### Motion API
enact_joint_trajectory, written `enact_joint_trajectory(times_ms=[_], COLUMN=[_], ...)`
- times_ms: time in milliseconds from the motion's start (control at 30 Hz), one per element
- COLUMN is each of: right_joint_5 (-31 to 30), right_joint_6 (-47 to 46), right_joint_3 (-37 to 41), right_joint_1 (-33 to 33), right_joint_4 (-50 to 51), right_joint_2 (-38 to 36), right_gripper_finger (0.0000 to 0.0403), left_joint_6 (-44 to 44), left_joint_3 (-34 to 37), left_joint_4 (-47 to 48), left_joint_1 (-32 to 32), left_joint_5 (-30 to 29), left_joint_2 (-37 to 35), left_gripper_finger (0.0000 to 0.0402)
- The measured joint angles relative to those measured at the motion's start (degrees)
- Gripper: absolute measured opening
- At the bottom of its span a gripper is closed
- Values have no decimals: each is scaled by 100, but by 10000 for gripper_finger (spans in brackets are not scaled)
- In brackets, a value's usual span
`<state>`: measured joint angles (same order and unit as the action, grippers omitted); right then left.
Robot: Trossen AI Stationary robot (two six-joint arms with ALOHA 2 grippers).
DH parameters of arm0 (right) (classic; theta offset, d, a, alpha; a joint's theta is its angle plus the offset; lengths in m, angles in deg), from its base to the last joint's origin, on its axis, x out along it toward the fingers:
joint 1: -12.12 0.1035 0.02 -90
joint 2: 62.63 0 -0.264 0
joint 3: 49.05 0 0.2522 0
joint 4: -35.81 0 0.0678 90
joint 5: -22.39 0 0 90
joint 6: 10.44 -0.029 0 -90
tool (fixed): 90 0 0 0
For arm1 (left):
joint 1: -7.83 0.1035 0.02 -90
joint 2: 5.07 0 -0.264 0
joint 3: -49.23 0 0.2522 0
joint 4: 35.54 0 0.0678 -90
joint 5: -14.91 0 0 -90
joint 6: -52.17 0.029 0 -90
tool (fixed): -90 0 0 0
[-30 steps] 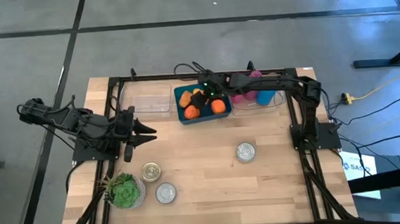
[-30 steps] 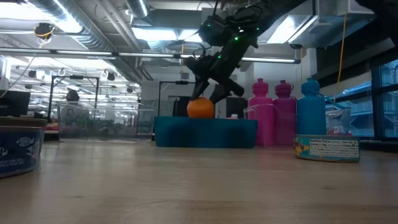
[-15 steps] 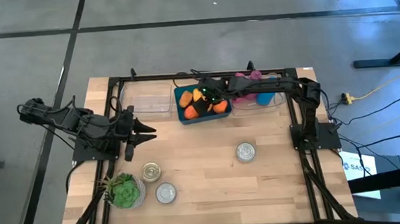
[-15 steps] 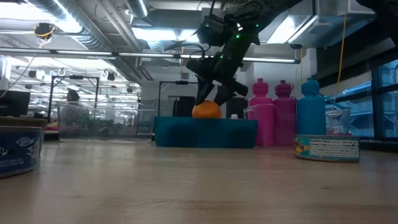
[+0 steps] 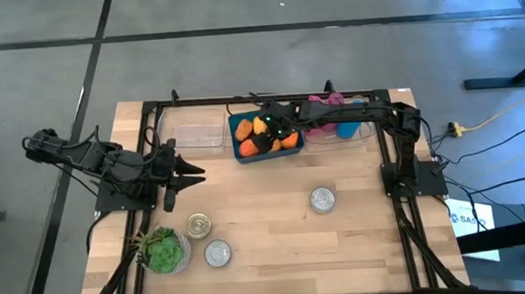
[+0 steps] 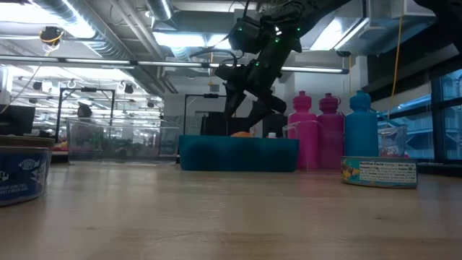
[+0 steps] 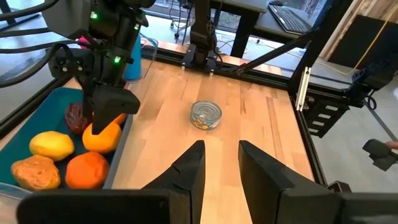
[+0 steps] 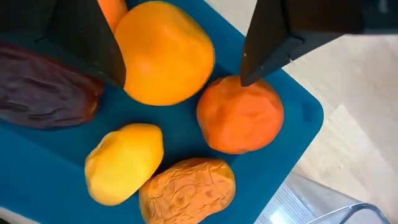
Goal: Pick & Place Food Item
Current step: Put the yellow blue tuna can into the left transparent bin
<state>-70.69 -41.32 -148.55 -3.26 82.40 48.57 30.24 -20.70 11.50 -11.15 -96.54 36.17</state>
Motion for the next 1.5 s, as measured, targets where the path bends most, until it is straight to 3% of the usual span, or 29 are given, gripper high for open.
enact_joint_trajectory(times_ms=[167,367,500,700,800,1033,1267,1500], right_joint_5=[-292,-316,-175,-332,-531,-550,-806,-1331], right_joint_6=[-107,-471,-337,253,536,530,-478,-2239], right_joint_3=[0,0,4,0,-2,-7,-9,-7], right_joint_1=[0,0,79,459,649,1085,1891,3097], right_joint_4=[21,18,-11,374,774,1759,3485,4333], right_joint_2=[0,-5,-176,-666,-955,-1671,-2279,-2627], right_gripper_finger=[327,317,300,264,245,209,183,170], left_joint_6=[-64,-128,-167,-916,-630,-214,-272,-442], left_joint_3=[0,0,0,2,2,2,2,2], left_joint_4=[0,6,77,-304,-655,-465,-321,-315], left_joint_1=[0,0,0,0,0,0,0,0], left_joint_5=[4,11,14,9,9,-203,-85,-81], left_joint_2=[2,2,2,2,13,43,43,94], left_gripper_finger=[88,88,88,88,88,88,88,88])
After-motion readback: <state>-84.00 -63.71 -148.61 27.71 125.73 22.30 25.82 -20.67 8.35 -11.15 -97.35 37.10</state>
